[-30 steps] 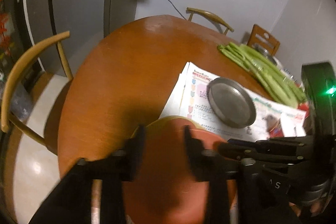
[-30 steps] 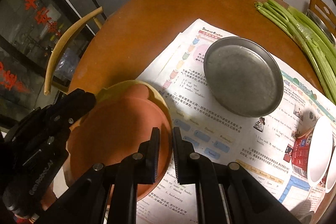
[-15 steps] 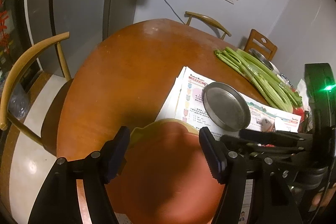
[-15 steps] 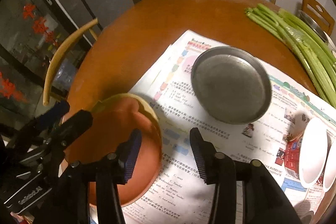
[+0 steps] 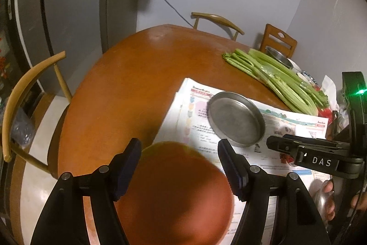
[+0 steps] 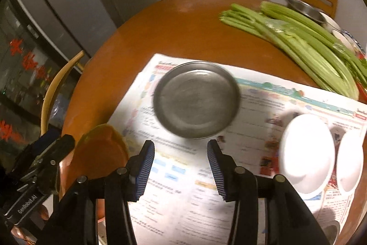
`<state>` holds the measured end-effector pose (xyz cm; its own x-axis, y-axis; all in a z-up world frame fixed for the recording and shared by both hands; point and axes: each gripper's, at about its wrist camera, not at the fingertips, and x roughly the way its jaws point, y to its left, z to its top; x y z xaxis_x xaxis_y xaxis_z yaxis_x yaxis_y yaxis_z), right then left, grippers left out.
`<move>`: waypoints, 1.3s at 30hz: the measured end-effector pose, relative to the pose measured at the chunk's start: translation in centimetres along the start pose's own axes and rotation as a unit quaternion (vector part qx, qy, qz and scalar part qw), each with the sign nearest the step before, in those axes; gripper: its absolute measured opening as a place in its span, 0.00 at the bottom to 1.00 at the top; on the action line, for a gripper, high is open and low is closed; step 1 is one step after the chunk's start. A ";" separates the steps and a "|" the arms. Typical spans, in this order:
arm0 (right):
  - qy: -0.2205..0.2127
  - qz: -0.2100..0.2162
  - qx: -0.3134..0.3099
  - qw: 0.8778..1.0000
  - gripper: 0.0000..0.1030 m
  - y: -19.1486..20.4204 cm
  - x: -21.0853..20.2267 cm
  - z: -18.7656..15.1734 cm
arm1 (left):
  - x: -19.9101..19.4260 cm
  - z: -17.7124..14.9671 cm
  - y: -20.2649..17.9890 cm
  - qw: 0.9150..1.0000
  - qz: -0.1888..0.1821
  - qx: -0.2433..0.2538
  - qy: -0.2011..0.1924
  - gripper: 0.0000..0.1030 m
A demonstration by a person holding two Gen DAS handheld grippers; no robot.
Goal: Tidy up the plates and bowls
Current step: 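Move the left tool toward the rim of the grey metal tray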
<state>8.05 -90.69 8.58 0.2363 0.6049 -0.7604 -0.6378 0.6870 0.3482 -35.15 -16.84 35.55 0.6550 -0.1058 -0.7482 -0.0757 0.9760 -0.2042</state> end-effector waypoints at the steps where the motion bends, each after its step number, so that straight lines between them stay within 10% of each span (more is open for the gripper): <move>1: -0.001 0.000 0.006 1.000 0.46 -0.5 -0.1 0.0 | 0.2 0.1 -0.3 1.000 -0.003 0.003 0.003 0.69; 10: 0.004 -0.019 0.043 0.999 0.46 -3.7 0.6 0.8 | 3.1 1.3 -3.0 0.998 -0.039 0.031 0.047 0.69; 39: 0.064 -0.038 0.052 0.996 0.46 -6.6 7.6 4.5 | 13.9 5.0 -4.4 0.994 0.007 0.025 0.106 0.69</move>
<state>17.38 -88.82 2.91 0.1817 0.4986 -0.8476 -0.5410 0.7704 0.3372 -21.94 -21.64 29.25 0.4806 -0.1256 -0.8679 -0.0420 0.9853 -0.1659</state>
